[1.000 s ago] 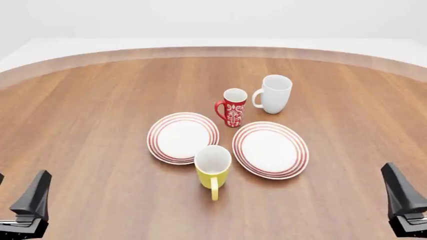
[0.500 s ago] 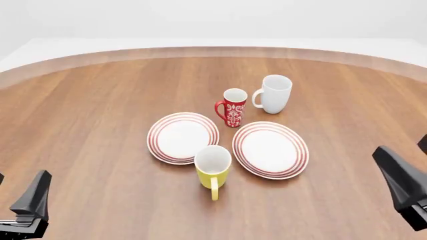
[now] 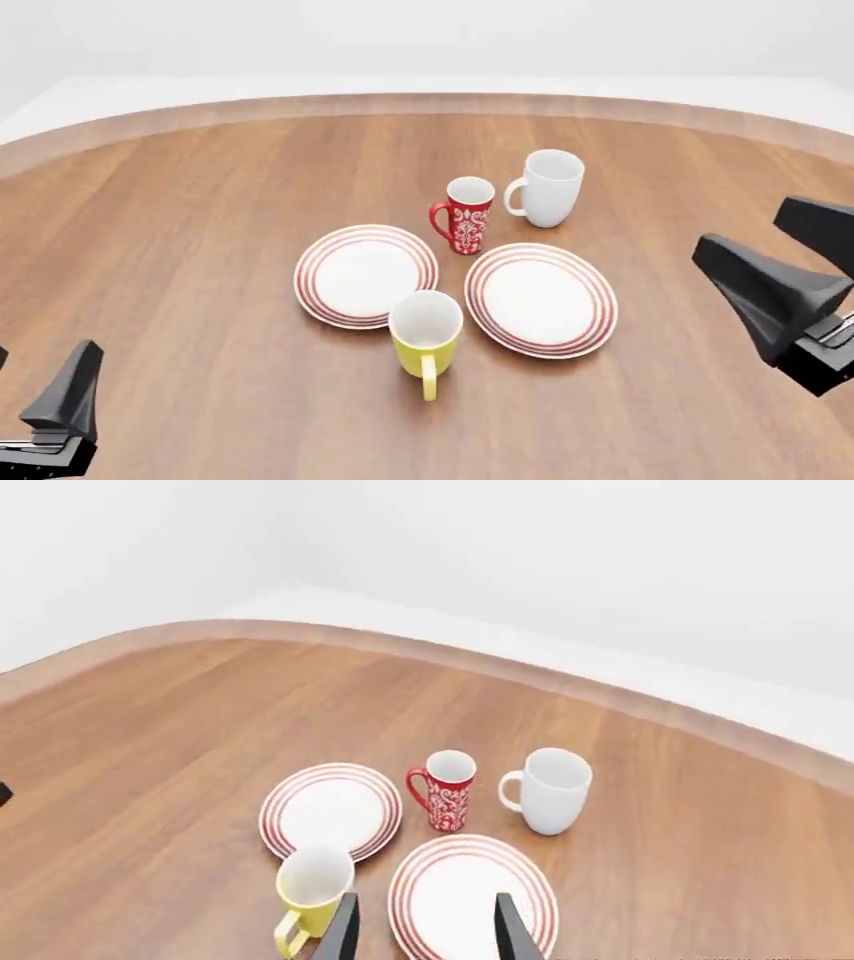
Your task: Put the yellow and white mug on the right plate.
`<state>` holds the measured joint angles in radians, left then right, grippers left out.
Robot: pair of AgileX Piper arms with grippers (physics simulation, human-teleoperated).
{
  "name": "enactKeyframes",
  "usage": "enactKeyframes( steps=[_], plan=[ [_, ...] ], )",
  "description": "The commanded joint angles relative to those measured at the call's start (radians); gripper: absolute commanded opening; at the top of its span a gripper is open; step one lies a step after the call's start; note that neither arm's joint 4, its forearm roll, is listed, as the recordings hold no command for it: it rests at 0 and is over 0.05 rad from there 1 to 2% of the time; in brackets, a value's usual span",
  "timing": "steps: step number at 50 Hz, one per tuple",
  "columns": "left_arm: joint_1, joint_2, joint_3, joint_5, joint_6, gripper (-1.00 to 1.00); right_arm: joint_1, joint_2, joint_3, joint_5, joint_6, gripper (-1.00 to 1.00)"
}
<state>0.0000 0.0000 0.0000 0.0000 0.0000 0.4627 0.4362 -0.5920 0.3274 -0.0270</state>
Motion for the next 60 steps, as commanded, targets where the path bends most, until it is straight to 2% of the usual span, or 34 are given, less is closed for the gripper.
enactKeyframes(
  steps=[1, 4, 6, 8, 9, 10, 13, 15, 24, 31, 32, 35, 38, 41, 43, 50, 54, 56, 60],
  plan=[
    [0.000, 0.000, 0.000, 0.000, 0.000, 1.00, 0.075, 0.127, -0.075, 0.031, 0.017, 1.00],
    [0.000, 0.000, 0.000, 0.000, 0.000, 1.00, 0.098, 0.165, -0.089, 0.047, 0.003, 1.00],
    [0.000, 0.000, 0.000, 0.000, 0.000, 1.00, 0.104, 0.218, -0.098, 0.066, 0.013, 1.00],
    [0.000, 0.000, 0.000, 0.000, 0.000, 1.00, 0.137, 0.221, -0.105, 0.066, -0.005, 1.00],
    [0.000, 0.000, 0.000, 0.000, 0.000, 1.00, 0.145, 0.234, -0.114, 0.076, 0.017, 1.00],
    [0.000, 0.000, 0.000, 0.000, 0.000, 1.00, 0.136, 0.229, -0.125, 0.085, 0.003, 1.00],
    [0.000, 0.000, 0.000, 0.000, 0.000, 1.00, 0.122, 0.281, -0.143, 0.123, 0.042, 1.00],
    [0.000, 0.000, 0.000, 0.000, 0.000, 1.00, 0.116, 0.304, -0.137, 0.139, -0.007, 1.00],
    [0.000, 0.000, 0.000, 0.000, 0.000, 1.00, 0.152, 0.388, -0.192, 0.208, -0.005, 1.00],
    [0.000, 0.000, 0.000, 0.000, 0.000, 1.00, 0.145, 0.454, -0.257, 0.269, 0.035, 1.00],
    [0.000, 0.000, 0.000, 0.000, 0.000, 1.00, 0.150, 0.458, -0.268, 0.271, 0.028, 1.00],
    [0.000, 0.000, 0.000, 0.000, 0.000, 1.00, 0.155, 0.497, -0.298, 0.296, 0.089, 1.00],
    [0.000, 0.000, 0.000, 0.000, 0.000, 1.00, 0.169, 0.529, -0.328, 0.306, 0.109, 1.00],
    [0.000, 0.000, 0.000, 0.000, 0.000, 1.00, 0.175, 0.545, -0.334, 0.307, 0.105, 1.00],
    [0.000, 0.000, 0.000, 0.000, 0.000, 1.00, 0.175, 0.570, -0.355, 0.323, 0.128, 1.00],
    [0.000, 0.000, 0.000, 0.000, 0.000, 1.00, 0.201, 0.611, -0.383, 0.321, 0.125, 1.00],
    [0.000, 0.000, 0.000, 0.000, 0.000, 1.00, 0.236, 0.642, -0.397, 0.323, 0.139, 1.00],
    [0.000, 0.000, 0.000, 0.000, 0.000, 1.00, 0.289, 0.677, -0.416, 0.327, 0.152, 1.00],
    [0.000, 0.000, 0.000, 0.000, 0.000, 1.00, 0.278, 0.682, -0.428, 0.337, 0.154, 1.00]
  ],
)
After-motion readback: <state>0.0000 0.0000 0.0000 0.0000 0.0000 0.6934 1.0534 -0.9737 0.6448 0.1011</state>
